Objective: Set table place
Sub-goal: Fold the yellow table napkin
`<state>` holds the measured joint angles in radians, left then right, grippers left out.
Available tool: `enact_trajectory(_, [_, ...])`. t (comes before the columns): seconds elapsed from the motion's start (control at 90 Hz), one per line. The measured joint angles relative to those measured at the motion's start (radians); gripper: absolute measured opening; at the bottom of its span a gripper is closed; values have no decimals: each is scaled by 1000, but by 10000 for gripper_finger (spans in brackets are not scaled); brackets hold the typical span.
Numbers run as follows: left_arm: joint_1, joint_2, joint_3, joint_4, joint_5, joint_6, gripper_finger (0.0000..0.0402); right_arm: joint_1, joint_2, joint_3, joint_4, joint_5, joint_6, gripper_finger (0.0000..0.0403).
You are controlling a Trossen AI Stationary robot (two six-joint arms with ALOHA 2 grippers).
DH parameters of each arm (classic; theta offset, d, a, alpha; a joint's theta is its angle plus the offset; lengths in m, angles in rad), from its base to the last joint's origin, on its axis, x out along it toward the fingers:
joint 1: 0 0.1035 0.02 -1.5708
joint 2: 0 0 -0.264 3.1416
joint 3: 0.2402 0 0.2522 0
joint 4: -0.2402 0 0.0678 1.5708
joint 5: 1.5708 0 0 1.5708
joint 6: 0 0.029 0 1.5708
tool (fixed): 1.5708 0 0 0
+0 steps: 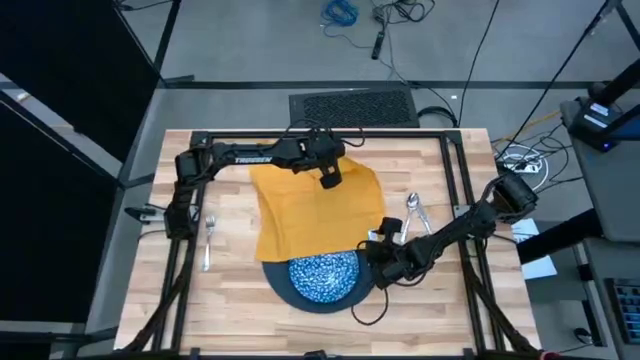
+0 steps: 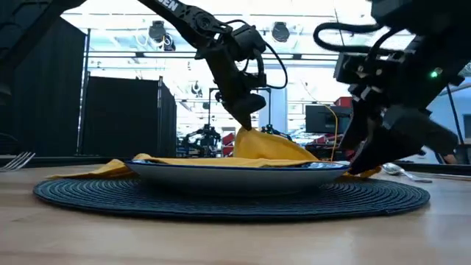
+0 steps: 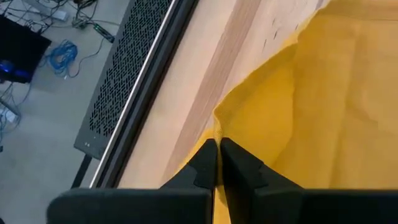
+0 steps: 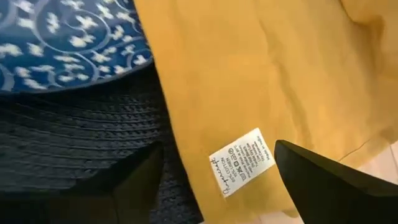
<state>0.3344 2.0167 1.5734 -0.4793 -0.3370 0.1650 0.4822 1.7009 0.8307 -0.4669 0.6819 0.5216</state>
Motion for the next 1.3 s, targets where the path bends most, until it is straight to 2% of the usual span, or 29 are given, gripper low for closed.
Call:
enact_trajectory(0.2, [-1, 0, 0, -12, 0, 0, 0, -25, 24, 0, 3, 7, 7, 292])
enact_trajectory(0.333, [-2, 0, 0, -16, 0, -1, 0, -38, 27, 0, 4, 8, 13, 258])
enact_trajectory(0.478, [-2, 0, 0, -28, 0, -1, 0, -44, 28, 0, 2, 7, 13, 187])
enact_trajectory(0.7, [-2, 0, 0, -29, 0, 0, 0, -44, 28, 0, -11, 6, 9, 34])
enact_trajectory(0.744, [-2, 0, 0, -30, 0, 0, 0, -44, 28, 0, -22, 6, 7, 14])
enact_trajectory(0.922, [-2, -1, 0, -13, -10, 3, 0, -49, 28, 37, -152, 31, 22, 1])
enact_trajectory(1.167, [-4, -83, 0, 64, -16, 7, 0, -49, 27, 204, -470, 182, 56, 0])
enact_trajectory(1.3, [-2, -175, 0, 59, -17, 10, 0, -49, 25, 306, -665, 266, 58, 0])
